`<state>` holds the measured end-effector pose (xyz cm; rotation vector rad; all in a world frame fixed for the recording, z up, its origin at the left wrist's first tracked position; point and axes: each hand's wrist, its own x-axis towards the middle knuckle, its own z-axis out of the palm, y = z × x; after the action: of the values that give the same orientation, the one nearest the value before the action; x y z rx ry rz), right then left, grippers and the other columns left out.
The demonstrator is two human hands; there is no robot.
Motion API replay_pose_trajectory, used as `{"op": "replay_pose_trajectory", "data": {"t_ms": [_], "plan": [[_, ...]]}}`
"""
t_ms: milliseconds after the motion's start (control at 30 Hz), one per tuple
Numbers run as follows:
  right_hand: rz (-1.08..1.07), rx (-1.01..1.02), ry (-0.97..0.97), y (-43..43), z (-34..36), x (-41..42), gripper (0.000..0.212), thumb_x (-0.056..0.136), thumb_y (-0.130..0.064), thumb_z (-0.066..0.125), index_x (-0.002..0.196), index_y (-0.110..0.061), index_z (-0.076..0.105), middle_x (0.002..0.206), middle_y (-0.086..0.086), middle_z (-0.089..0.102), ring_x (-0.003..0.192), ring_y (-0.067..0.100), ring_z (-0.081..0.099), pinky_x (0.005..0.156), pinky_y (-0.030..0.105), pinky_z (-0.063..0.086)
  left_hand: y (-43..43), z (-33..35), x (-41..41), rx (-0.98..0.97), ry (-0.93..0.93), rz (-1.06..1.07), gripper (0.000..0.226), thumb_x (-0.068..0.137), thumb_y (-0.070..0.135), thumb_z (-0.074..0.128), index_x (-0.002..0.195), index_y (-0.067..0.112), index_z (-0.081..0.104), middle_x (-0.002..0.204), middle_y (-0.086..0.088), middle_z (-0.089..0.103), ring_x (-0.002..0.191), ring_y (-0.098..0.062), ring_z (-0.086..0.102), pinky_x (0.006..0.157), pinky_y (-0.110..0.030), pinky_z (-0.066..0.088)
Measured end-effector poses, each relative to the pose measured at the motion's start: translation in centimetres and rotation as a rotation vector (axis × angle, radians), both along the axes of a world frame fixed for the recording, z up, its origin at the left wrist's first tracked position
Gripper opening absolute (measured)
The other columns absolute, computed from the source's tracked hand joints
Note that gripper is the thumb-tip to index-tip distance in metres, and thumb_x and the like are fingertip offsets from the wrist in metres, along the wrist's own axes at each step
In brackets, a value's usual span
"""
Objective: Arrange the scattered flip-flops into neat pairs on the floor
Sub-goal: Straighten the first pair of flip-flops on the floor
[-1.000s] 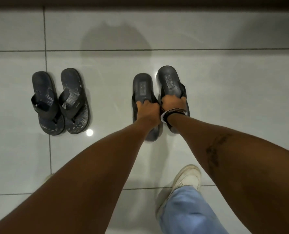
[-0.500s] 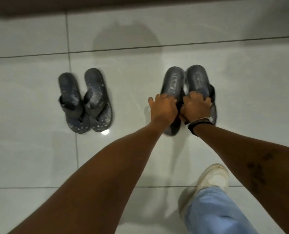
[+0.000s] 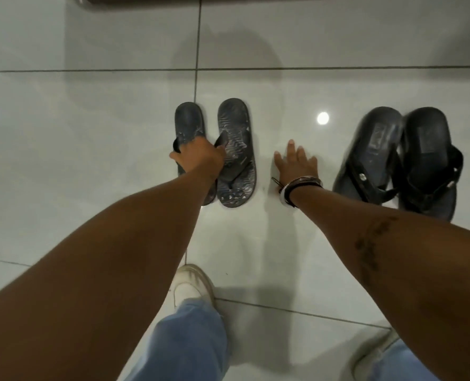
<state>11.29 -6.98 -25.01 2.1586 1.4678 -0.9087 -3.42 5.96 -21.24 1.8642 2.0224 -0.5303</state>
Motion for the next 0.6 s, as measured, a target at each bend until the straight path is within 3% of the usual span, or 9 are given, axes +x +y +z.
{"op": "replay_pose_trajectory", "data": {"t_ms": [233,467,600], "plan": [[0.091,-0.012,-0.098,0.2,-0.5,0.1,0.071,0.093,-0.017,0.048,0.151,-0.027,0.008,0.160,0.015,-0.008,0.147,0.035,0.003,0.114,0.059,0.018,1.8,-1.4,0.6,-0.076,-0.122,0.073,0.048,0.093,0.056,0.048,0.114,0.015,0.062,0.109,-0.009,0.069,0.108,-0.033,0.060,0.105,-0.051,0.027],[0.046,-0.124,-0.004,4.0,1.2,-0.3,0.076,0.092,-0.030,0.055,0.152,-0.026,0.009,0.161,0.011,-0.013,0.147,0.034,-0.003,0.116,0.059,0.008,4.1,-0.2,-0.6,-0.048,-0.062,-0.092,0.032,0.097,0.046,0.046,0.095,0.016,0.058,0.082,-0.005,0.061,0.080,-0.028,0.055,0.103,-0.049,0.029],[0.036,-0.144,0.009,6.0,1.2,-0.9,0.087,0.088,-0.033,0.062,0.153,-0.027,0.003,0.159,0.015,-0.017,0.147,0.036,-0.005,0.116,0.059,0.009,7.8,0.0,-1.6,-0.024,-0.043,-0.151,0.029,0.096,0.045,0.051,0.091,0.018,0.057,0.077,-0.003,0.058,0.084,-0.027,0.057,0.102,-0.048,0.029]]}}
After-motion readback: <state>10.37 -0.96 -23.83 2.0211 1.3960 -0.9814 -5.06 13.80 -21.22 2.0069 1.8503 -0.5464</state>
